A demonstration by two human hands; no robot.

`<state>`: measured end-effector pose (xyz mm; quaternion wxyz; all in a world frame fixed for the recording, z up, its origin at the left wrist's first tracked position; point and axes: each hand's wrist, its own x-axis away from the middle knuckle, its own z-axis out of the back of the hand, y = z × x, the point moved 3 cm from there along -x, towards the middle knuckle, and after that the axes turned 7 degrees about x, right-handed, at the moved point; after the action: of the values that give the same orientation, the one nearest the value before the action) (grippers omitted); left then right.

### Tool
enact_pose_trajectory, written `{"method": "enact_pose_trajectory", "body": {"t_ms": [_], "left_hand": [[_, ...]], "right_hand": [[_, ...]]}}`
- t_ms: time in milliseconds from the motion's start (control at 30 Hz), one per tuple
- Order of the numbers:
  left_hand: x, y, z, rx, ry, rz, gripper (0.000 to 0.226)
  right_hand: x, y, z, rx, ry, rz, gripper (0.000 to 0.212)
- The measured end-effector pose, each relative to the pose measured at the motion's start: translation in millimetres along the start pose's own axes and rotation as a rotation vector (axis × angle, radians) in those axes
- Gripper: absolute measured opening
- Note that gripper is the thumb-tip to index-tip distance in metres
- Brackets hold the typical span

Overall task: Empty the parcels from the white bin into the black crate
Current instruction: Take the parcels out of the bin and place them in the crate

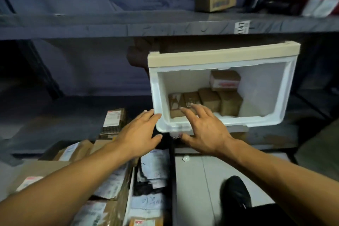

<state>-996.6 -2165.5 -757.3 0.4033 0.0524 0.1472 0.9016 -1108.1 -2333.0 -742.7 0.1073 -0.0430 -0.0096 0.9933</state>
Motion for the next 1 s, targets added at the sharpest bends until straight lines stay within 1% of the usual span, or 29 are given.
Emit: {"method": "enact_pose_trajectory", "body": {"t_ms": [167,267,400,633,867,1000], "left_hand": [[-26.9,38.4,-19.5,0.001,-0.016,-0.071,0.072],[-49.1,55.2,-25.3,0.013,-0.006,-0.091,0.073],[-79.2,70.8,-33.1,0.035,0.013,-0.085,0.072],[-141.7,76.2,-56.8,0.022,0.049,-0.036,0.062],[-217.0,76.2,-74.6,0.043,0.038,-0.024,0.055],[-247.8,77.7,-81.1,0.026,0.029,-0.008,0.063]], "right_hand": [[18.1,42.2,-6.6,-0.009,-0.06,-0.082,0.077],[13.5,61.7,-10.4,-0.014,-0.076,-0.107,0.075],[-9.3,80.2,-21.2,0.005,-0.06,-0.116,0.075],[-61.1,130.5,-42.2,0.005,-0.088,-0.195,0.076],[-128.8,194.0,-55.5,-0.03,-0.017,-0.356,0.079],[-166.6,221.5,-53.6,-0.146,0.085,-0.493,0.081]]}}
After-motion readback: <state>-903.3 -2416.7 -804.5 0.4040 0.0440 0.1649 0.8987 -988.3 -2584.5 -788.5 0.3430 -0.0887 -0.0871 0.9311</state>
